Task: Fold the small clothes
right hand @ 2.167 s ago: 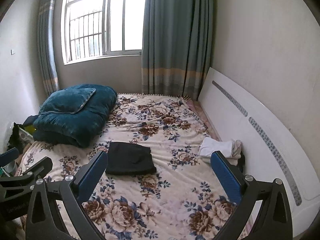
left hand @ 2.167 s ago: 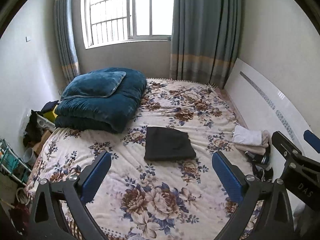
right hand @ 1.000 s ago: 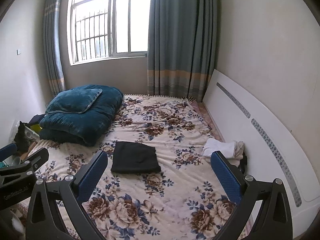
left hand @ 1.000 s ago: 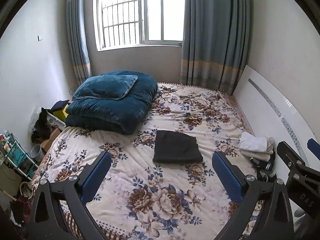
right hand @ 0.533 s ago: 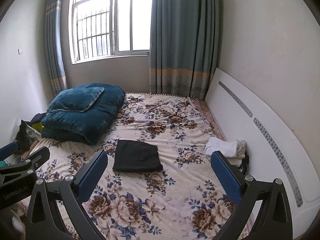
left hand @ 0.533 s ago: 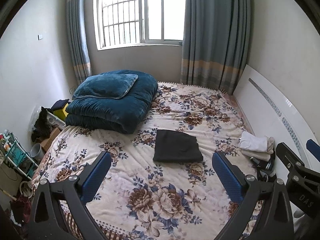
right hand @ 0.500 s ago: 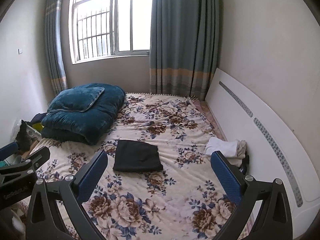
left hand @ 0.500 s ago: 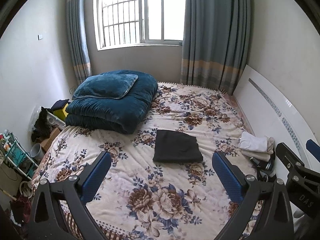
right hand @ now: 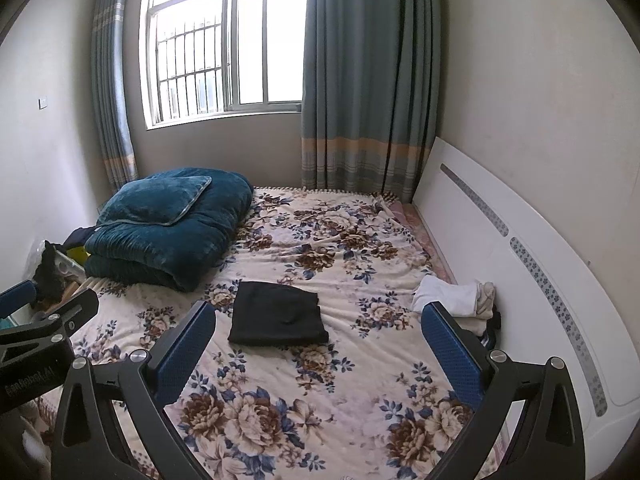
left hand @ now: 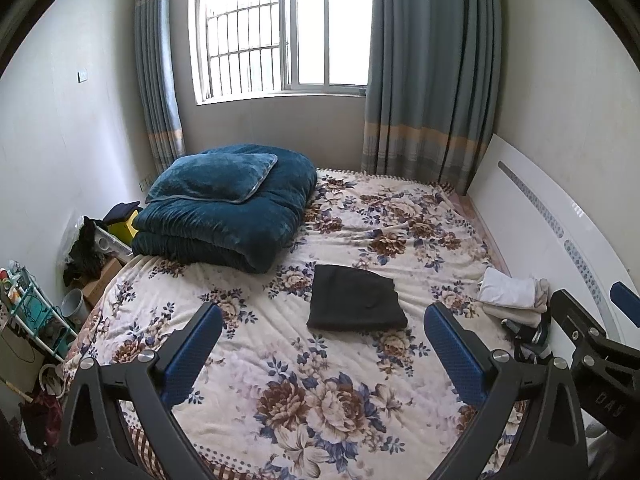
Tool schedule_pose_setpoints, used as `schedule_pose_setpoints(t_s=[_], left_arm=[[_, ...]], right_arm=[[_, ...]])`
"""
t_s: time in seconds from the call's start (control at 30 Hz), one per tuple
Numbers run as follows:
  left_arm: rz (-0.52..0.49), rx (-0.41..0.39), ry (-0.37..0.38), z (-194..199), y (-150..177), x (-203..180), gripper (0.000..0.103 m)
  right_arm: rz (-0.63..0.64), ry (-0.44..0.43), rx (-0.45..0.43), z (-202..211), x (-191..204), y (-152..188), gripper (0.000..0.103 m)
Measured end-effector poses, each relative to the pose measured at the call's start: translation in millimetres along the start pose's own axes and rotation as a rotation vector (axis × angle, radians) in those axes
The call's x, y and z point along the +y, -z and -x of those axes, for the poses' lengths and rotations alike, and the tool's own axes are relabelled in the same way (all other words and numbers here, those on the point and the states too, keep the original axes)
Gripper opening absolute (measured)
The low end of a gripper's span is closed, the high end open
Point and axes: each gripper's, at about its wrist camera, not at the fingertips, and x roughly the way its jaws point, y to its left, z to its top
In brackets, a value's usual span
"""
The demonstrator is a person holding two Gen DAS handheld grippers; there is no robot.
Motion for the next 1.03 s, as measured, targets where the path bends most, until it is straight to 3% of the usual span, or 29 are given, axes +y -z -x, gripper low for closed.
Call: schedule_pose_setpoints(t_s=[1.03], left_arm=[[0.007,-0.033,-0.021,11,-9,-2,0.103]], right_arm=[[0.008,-0.019,0.007,-5,6,-5,0.103]])
